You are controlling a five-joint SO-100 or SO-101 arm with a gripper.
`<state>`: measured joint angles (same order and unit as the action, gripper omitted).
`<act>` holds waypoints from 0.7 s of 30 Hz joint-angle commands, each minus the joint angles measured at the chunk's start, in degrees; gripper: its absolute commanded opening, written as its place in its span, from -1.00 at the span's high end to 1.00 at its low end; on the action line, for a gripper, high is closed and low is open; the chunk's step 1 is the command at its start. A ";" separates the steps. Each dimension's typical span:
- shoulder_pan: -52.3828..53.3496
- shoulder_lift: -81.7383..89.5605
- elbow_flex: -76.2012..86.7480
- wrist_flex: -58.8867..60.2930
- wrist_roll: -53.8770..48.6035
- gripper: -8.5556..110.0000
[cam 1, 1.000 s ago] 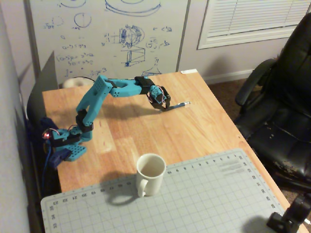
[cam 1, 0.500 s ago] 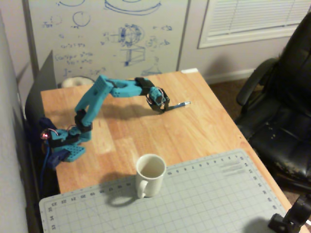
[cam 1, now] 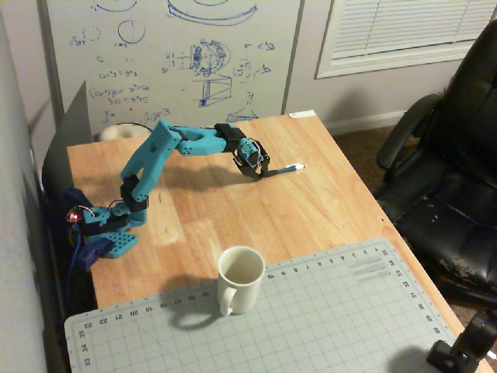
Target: Touch the pen.
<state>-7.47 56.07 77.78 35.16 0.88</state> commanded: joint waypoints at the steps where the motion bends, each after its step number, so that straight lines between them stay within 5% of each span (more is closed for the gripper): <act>1: -0.62 5.19 -5.98 -0.88 0.26 0.85; 21: -2.20 5.27 -5.80 -0.88 0.35 0.85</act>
<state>-9.14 56.07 77.78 35.16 0.88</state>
